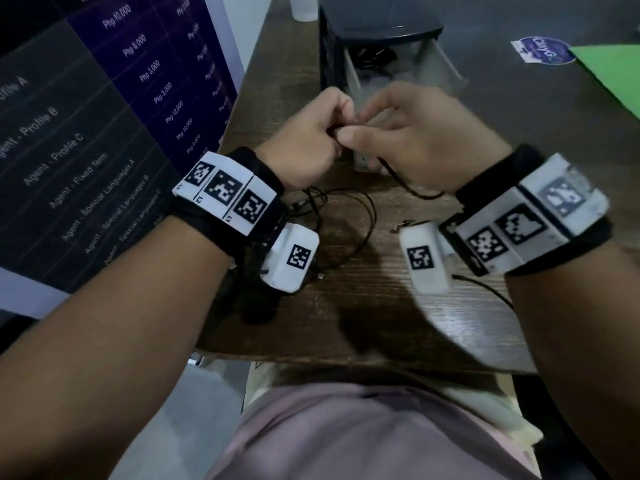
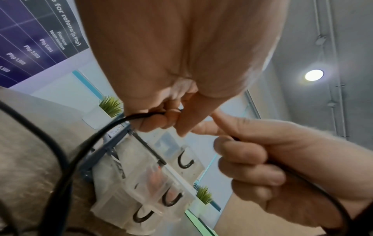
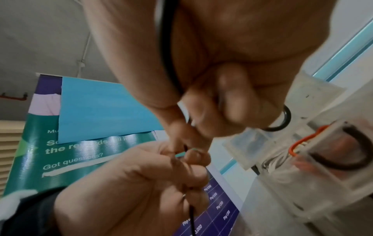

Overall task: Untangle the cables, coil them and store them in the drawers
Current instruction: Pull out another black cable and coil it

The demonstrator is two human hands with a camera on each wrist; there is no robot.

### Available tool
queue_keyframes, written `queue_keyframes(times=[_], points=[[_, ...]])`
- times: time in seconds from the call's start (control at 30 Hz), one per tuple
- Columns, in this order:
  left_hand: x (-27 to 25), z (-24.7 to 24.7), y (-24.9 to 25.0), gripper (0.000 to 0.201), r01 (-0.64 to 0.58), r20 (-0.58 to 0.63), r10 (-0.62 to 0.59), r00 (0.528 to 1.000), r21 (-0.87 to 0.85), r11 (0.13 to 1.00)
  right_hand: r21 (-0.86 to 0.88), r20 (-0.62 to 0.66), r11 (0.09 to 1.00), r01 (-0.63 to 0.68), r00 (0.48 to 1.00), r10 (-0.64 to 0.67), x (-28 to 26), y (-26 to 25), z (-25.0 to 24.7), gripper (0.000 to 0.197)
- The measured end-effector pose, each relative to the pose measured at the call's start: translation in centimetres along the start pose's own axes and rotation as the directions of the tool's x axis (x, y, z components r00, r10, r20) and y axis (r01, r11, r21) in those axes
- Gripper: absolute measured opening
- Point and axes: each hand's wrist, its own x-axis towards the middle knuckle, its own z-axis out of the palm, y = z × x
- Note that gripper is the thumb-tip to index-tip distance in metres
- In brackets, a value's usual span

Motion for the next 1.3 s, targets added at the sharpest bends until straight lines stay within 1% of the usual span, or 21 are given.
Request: queue_keyframes(times=[0.07, 0.1, 0.13, 0.2, 0.3, 0.37, 0.5, 0.6, 0.67, 0.73, 0.77, 0.83, 0.87, 0.93, 0.97, 1.0, 1.03, 1.07, 1.13, 1.2, 1.3], points=[[0.0, 0.0, 0.5, 0.036, -0.041, -0.013, 0.041, 0.999, -0.021, 0.999, 0.016, 0.006, 1.0, 0.015, 1.0, -0.015, 0.0, -0.2, 0.4, 0.021], [0.0, 0.0, 0.5, 0.037, -0.047, -0.033, 0.047, 0.998, -0.007, 0.999, -0.026, -0.02, 0.999, 0.038, 0.999, -0.038, 0.0, -0.2, 0.2, 0.017], [-0.1, -0.2, 0.3, 0.038, -0.044, -0.054, 0.045, 0.998, 0.019, 0.999, -0.064, -0.052, 0.996, 0.064, 0.996, -0.068, 0.0, -0.2, -0.1, 0.018], [-0.3, -0.5, -0.2, 0.038, -0.014, -0.062, 0.018, 0.998, 0.071, 0.997, -0.064, -0.132, 0.995, 0.077, 0.988, -0.085, -0.1, 0.0, -0.8, 0.023], [-0.6, -0.5, -1.2, 0.039, 0.043, -0.027, -0.041, 0.999, 0.079, 0.996, 0.055, -0.305, 0.998, 0.042, 0.952, -0.023, 0.5, 0.6, -1.9, 0.028], [-0.6, -0.2, -1.2, 0.035, 0.05, -0.018, -0.049, 0.999, 0.069, 0.996, 0.162, -0.389, 0.984, 0.074, 0.921, -0.006, 0.8, 1.0, -2.4, 0.029], [-0.2, 0.4, -0.5, 0.027, -0.001, -0.03, 0.005, 1.0, 0.127, 0.992, 0.314, -0.473, 0.937, 0.155, 0.881, 0.012, 0.7, 1.3, -2.9, 0.029], [-0.3, 0.5, -0.5, 0.024, 0.022, -0.061, -0.016, 0.998, 0.086, 0.996, 0.383, -0.505, 0.903, 0.197, 0.863, 0.026, 0.5, 1.5, -2.8, 0.029], [-0.7, 0.5, -0.3, 0.017, 0.064, -0.036, -0.061, 0.997, 0.072, 0.995, 0.399, -0.525, 0.892, 0.214, 0.851, 0.03, 0.5, 1.7, -2.7, 0.029], [-1.0, 0.5, -0.1, 0.006, 0.09, 0.024, -0.093, 0.995, 0.085, 0.992, 0.416, -0.541, 0.882, 0.222, 0.84, 0.044, 0.5, 1.8, -2.6, 0.029], [-1.2, 0.5, -0.2, 0.008, 0.095, 0.049, -0.101, 0.994, 0.099, 0.991, 0.437, -0.563, 0.867, 0.241, 0.825, 0.054, 0.6, 1.7, -2.6, 0.029], [-1.5, 0.6, -1.1, 0.022, 0.121, 0.114, -0.139, 0.984, 0.145, 0.982, 0.479, -0.631, 0.83, 0.287, 0.769, 0.099, 0.5, 1.2, -3.2, 0.023], [-1.7, 0.7, -1.9, 0.029, 0.141, 0.14, -0.171, 0.975, 0.2, 0.97, 0.48, -0.659, 0.832, 0.278, 0.74, 0.133, 0.6, 1.2, -3.7, 0.021], [-2.2, 0.9, -3.4, 0.036, 0.192, 0.163, -0.255, 0.953, 0.326, 0.926, 0.474, -0.656, 0.857, 0.201, 0.73, 0.192, 0.7, 1.3, -4.8, 0.022], [-2.4, 0.9, -4.1, 0.038, 0.214, 0.158, -0.281, 0.947, 0.343, 0.915, 0.5, -0.654, 0.84, 0.211, 0.728, 0.206, 0.9, 1.6, -5.4, 0.02], [-2.5, 1.0, -4.4, 0.039, 0.226, 0.142, -0.283, 0.948, 0.324, 0.919, 0.516, -0.643, 0.832, 0.206, 0.734, 0.218, 1.1, 2.1, -6.0, 0.016], [-2.5, 1.0, -4.4, 0.04, 0.236, 0.111, -0.277, 0.954, 0.291, 0.927, 0.511, -0.616, 0.846, 0.156, 0.753, 0.232, 1.1, 2.4, -6.4, 0.012], [-2.4, 1.1, -4.3, 0.041, 0.236, 0.063, -0.262, 0.963, 0.273, 0.933, 0.506, -0.566, 0.858, 0.085, 0.784, 0.256, 1.1, 2.6, -6.7, 0.011], [-2.0, 1.1, -3.8, 0.042, 0.242, -0.05, -0.237, 0.97, 0.274, 0.931, 0.527, -0.527, 0.847, 0.061, 0.806, 0.27, 1.1, 3.2, -6.8, 0.01], [-1.6, 1.0, -3.3, 0.044, 0.229, -0.104, -0.21, 0.972, 0.231, 0.946, 0.451, -0.537, 0.892, -0.002, 0.798, 0.274, 1.2, 3.7, -6.4, 0.013], [-1.4, 0.5, -2.4, 0.042, 0.173, -0.114, -0.152, 0.982, 0.201, 0.964, 0.193, -0.555, 0.959, -0.208, 0.783, 0.282, 1.3, 4.9, -5.7, 0.029]])
